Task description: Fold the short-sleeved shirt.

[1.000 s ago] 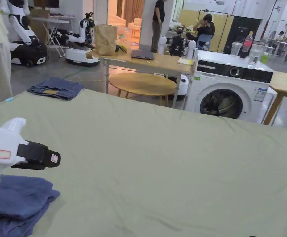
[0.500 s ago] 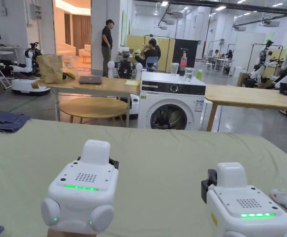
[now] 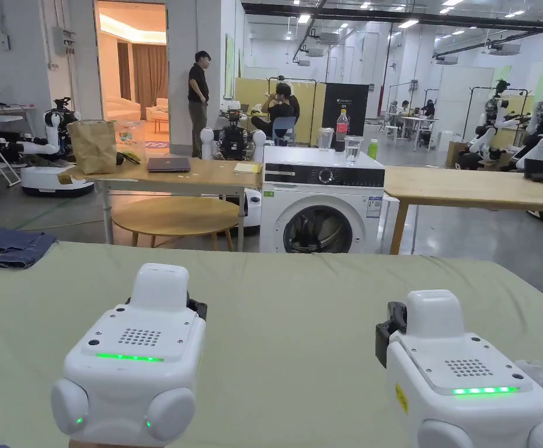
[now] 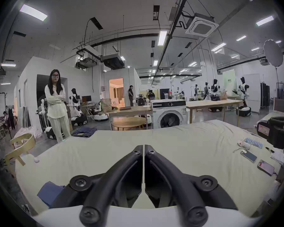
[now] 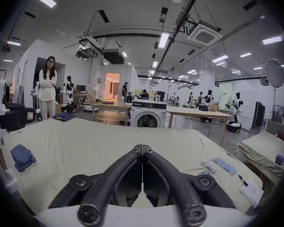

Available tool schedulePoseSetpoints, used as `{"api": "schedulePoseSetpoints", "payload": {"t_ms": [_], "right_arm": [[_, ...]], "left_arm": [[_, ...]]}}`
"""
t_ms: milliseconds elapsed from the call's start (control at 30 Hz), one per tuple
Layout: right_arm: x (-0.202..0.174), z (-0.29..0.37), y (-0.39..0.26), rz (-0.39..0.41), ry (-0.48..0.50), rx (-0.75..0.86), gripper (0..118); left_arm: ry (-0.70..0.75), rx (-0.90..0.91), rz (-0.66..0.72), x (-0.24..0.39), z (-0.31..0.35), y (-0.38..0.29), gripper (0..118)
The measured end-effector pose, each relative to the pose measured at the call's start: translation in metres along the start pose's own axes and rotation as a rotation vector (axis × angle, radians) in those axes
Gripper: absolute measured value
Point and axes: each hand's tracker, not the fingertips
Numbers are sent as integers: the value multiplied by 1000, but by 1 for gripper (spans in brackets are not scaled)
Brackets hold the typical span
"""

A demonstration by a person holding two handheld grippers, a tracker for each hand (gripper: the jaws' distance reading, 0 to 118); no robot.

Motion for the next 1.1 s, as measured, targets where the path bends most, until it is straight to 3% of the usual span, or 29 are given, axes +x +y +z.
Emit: {"api": "schedulePoseSetpoints", "payload": {"t_ms": [67, 100, 133, 167, 200, 233, 267, 333, 1100], "right_arm": [[0, 0, 1, -1, -3, 8, 8], [1, 1, 2, -6, 2, 17, 36], [1, 1, 3, -9, 3, 18, 75], [1, 0, 5, -11, 0, 11, 111], [1, -1, 5, -14, -7, 5, 118], [3, 4, 0, -22, -61, 99, 118], [1, 2, -5, -20, -30, 65, 118], [2, 6, 6, -17, -28, 59, 118], [3, 9, 8, -6, -27, 49, 118]], "left_arm": [[-2, 2, -4, 1, 1, 0, 0], [11, 3, -15, 3, 1, 1, 29], [14, 7, -18, 4, 1, 1, 76], [7, -4, -24, 4, 0, 2, 112], [6, -24, -21, 4, -3, 2, 118], [44, -41, 4, 2, 2, -2, 118], [27, 37, -48, 4, 2, 6, 118], [55, 6, -58, 6, 2, 7, 118], [28, 5, 40, -3, 8, 7, 118]]}}
